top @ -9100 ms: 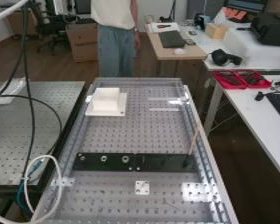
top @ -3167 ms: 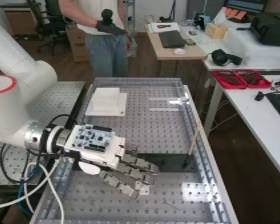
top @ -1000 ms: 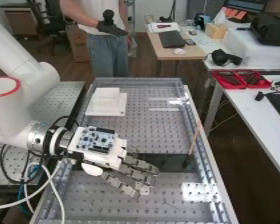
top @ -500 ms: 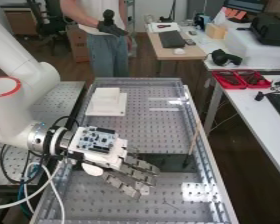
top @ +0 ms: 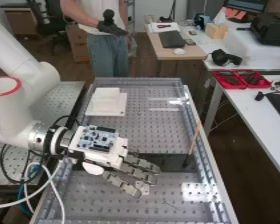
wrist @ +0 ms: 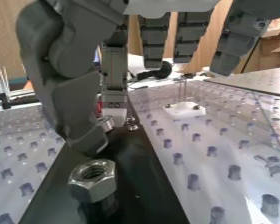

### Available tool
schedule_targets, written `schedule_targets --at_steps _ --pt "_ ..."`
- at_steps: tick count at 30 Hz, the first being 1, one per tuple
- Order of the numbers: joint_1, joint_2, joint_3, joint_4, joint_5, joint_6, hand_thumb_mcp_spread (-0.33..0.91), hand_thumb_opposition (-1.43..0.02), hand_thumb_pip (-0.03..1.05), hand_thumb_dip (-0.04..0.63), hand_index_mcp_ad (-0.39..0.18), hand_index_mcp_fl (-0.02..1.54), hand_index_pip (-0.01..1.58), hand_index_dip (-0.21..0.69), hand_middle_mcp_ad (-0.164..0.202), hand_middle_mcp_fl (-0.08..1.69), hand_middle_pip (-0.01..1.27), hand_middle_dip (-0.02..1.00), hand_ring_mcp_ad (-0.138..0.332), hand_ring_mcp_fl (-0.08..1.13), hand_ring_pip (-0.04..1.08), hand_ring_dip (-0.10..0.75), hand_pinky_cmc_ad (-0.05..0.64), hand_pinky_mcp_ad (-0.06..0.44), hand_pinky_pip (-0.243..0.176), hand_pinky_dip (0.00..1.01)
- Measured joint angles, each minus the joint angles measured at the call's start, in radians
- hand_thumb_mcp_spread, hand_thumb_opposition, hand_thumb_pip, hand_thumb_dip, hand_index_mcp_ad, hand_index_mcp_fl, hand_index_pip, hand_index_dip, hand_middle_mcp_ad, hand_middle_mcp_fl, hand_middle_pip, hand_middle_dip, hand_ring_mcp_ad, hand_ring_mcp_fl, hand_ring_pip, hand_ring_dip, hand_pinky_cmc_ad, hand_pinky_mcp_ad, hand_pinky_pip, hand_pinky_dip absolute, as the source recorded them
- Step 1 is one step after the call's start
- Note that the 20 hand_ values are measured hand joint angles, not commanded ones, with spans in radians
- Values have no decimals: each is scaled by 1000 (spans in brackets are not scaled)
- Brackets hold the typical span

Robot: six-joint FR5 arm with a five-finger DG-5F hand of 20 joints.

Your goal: Grab the bearing and place it in the white container

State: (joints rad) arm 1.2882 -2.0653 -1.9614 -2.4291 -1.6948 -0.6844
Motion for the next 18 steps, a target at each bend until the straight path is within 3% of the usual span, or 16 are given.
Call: schedule_targets --at_steps 18 --pt "11 65 -22 15 -6 8 520 -925 496 298 -113 319 1375 213 75 45 140 192 117 14 101 80 356 290 -10 190"
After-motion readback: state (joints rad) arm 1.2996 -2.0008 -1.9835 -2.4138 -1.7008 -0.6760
